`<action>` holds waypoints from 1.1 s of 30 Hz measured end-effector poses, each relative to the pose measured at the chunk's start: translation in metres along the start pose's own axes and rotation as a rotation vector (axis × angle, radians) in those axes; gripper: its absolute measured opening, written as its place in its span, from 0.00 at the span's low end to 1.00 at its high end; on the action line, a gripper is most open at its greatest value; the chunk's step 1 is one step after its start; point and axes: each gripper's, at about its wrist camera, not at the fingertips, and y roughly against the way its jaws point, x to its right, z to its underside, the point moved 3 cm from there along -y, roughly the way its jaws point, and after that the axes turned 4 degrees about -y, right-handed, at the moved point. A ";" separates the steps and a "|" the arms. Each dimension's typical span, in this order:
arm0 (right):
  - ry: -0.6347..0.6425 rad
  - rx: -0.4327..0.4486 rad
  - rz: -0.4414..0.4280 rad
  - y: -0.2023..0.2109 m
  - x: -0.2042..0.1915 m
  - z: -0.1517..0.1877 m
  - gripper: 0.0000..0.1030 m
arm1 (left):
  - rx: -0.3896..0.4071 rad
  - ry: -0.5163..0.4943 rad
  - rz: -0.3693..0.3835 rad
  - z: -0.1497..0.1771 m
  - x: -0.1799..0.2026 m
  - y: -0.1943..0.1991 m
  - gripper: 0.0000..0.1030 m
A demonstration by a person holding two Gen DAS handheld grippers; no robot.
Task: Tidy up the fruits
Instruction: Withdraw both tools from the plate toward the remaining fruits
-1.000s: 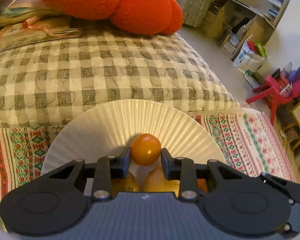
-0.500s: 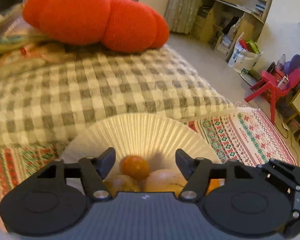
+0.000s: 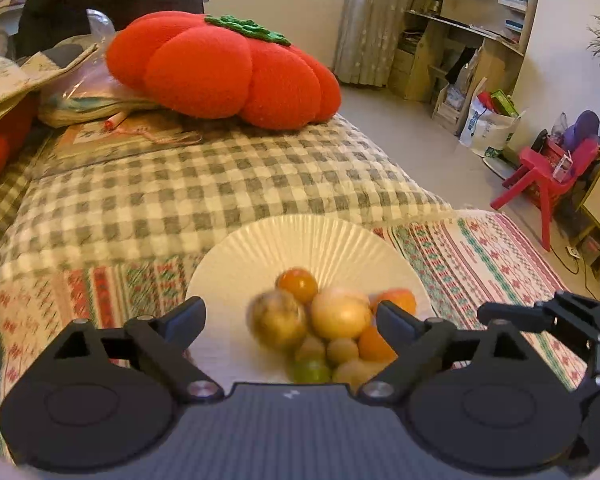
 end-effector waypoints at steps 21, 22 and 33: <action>0.063 -0.059 0.041 0.060 -0.052 0.044 0.92 | 0.006 0.054 -0.080 0.103 -0.009 0.098 0.89; 0.059 -0.059 0.044 0.061 -0.054 0.047 0.92 | 0.003 0.062 -0.084 0.108 -0.010 0.100 0.89; 0.032 -0.082 0.056 0.061 -0.068 0.083 0.93 | -0.009 0.143 -0.159 0.167 -0.016 0.121 0.89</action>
